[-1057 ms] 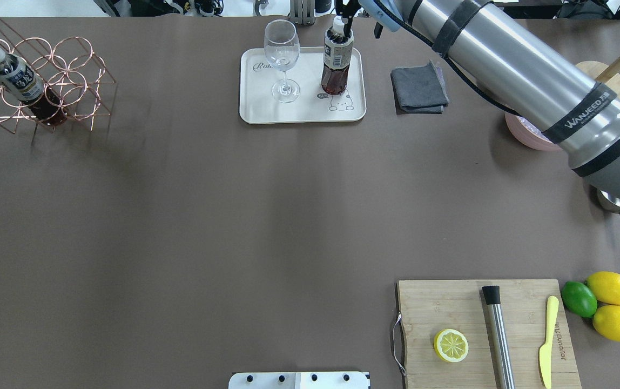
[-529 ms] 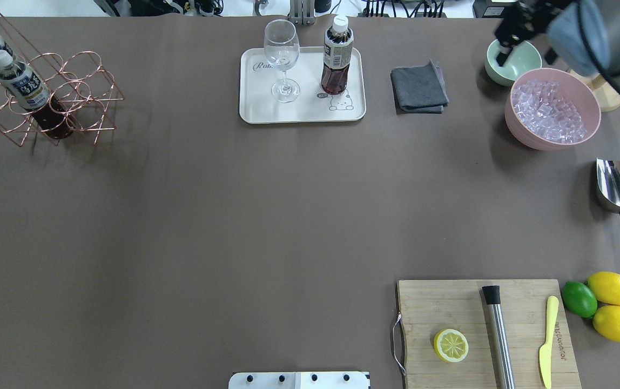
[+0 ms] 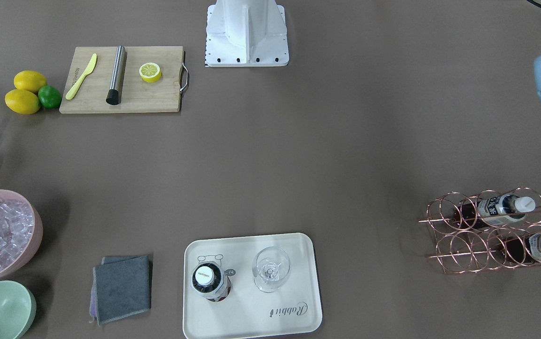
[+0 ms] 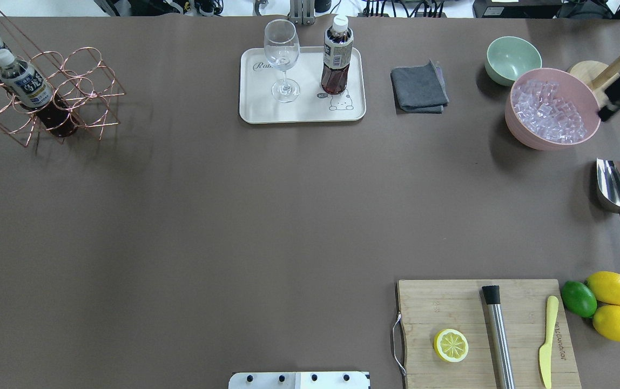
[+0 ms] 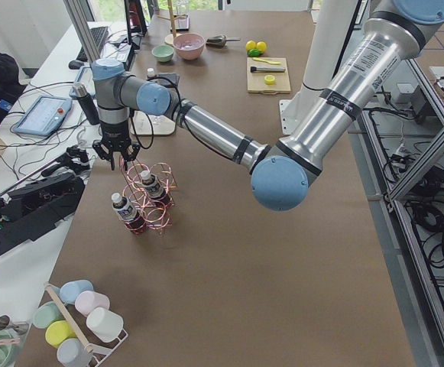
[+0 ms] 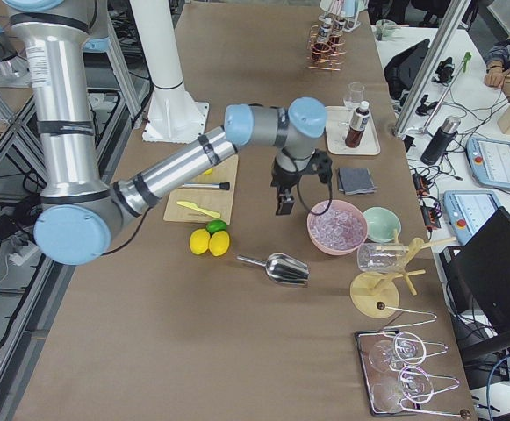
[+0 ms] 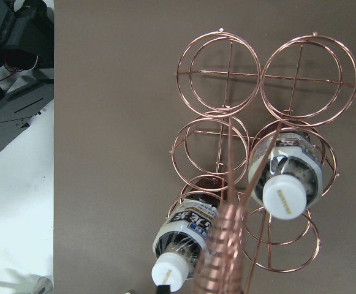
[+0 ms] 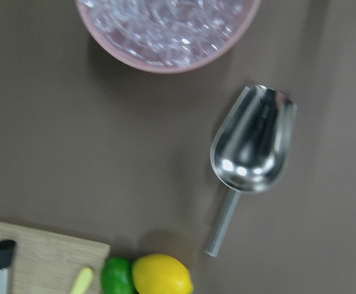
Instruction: Take tea from basket to plate
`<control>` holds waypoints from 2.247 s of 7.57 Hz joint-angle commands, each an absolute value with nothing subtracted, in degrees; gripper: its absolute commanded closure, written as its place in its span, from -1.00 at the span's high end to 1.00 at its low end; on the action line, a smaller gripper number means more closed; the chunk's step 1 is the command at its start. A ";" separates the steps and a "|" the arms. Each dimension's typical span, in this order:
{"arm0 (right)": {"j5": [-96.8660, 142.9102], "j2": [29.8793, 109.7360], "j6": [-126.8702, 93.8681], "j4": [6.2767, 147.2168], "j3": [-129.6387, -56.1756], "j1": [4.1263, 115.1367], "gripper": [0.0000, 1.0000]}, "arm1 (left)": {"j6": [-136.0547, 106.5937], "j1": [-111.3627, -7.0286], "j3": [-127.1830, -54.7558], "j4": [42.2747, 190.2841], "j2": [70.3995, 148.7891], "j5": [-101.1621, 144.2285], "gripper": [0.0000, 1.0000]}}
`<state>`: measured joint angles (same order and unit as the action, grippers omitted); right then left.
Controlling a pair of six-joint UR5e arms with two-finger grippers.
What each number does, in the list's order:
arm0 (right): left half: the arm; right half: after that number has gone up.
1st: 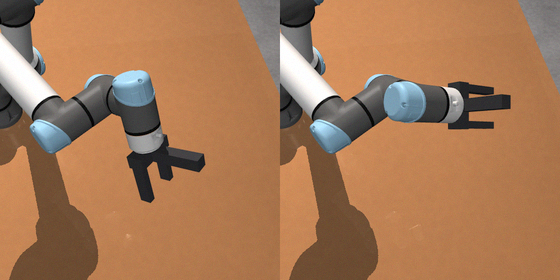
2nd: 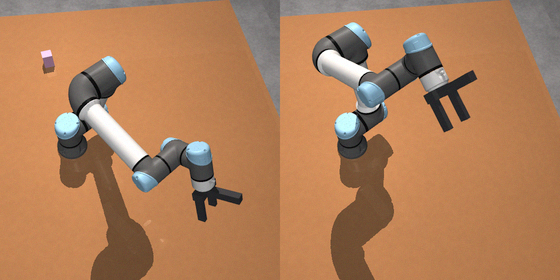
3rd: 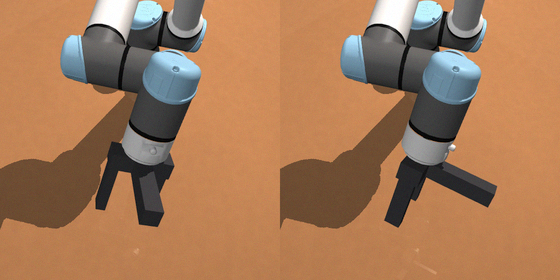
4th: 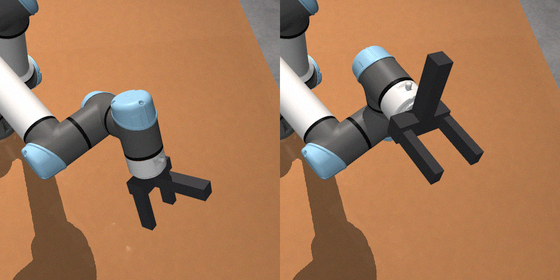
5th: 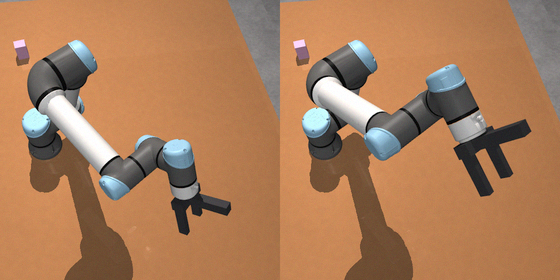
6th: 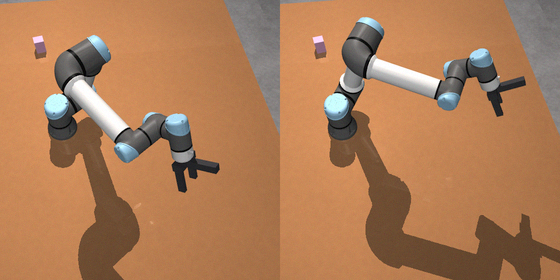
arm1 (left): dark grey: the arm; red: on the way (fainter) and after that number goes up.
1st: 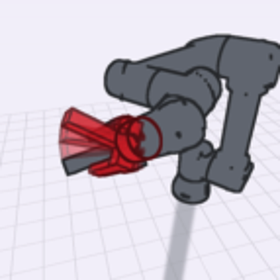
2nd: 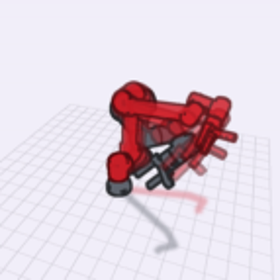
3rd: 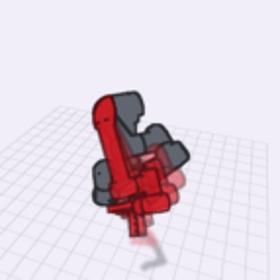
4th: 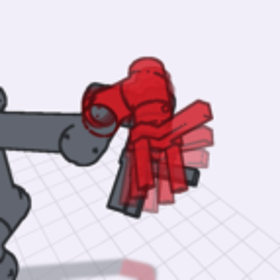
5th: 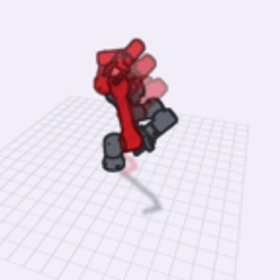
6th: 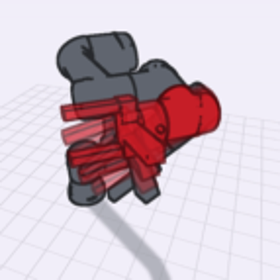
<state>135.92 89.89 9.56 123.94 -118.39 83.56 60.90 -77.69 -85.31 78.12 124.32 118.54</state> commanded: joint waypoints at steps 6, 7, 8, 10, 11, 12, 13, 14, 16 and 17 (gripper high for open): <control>122.80 108.81 50.32 124.54 -113.92 118.97 0.99 | 39.06 -85.05 -86.04 78.84 120.06 137.34 0.97; 120.96 108.20 50.36 123.58 -111.03 118.92 0.99 | 36.33 -86.56 -86.04 78.40 119.19 143.46 0.97; 120.94 108.54 50.01 117.48 -107.18 119.00 0.99 | 32.30 -88.14 -86.13 78.83 117.27 147.96 0.97; 121.37 108.54 42.32 104.48 -98.92 118.83 0.99 | 20.66 -90.96 -87.18 78.84 115.93 148.19 0.97; 121.46 108.54 41.49 102.33 -97.92 118.83 0.99 | 11.34 -91.05 -86.75 78.75 116.19 145.31 0.97; 121.55 108.54 41.14 102.30 -97.91 118.31 0.99 | 4.29 -91.32 -87.79 78.75 116.10 140.41 0.97; 122.07 107.94 36.00 102.13 -98.00 115.43 0.99 | -4.39 -91.49 -91.02 78.40 113.75 136.01 0.97; 122.43 107.23 30.81 100.48 -98.35 111.31 0.99 | -5.70 -92.97 -93.93 77.53 109.29 133.44 0.97; 125.84 106.88 25.51 99.76 -98.61 107.34 0.99 | -5.71 -96.15 -100.08 76.64 95.77 133.33 0.97; 126.29 105.40 20.62 98.62 -98.87 104.01 0.99 | -5.28 -96.41 -100.28 76.47 94.06 132.81 0.97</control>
<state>124.58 106.96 27.61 100.01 -98.50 109.13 -5.35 -95.27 -97.86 76.83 100.54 133.68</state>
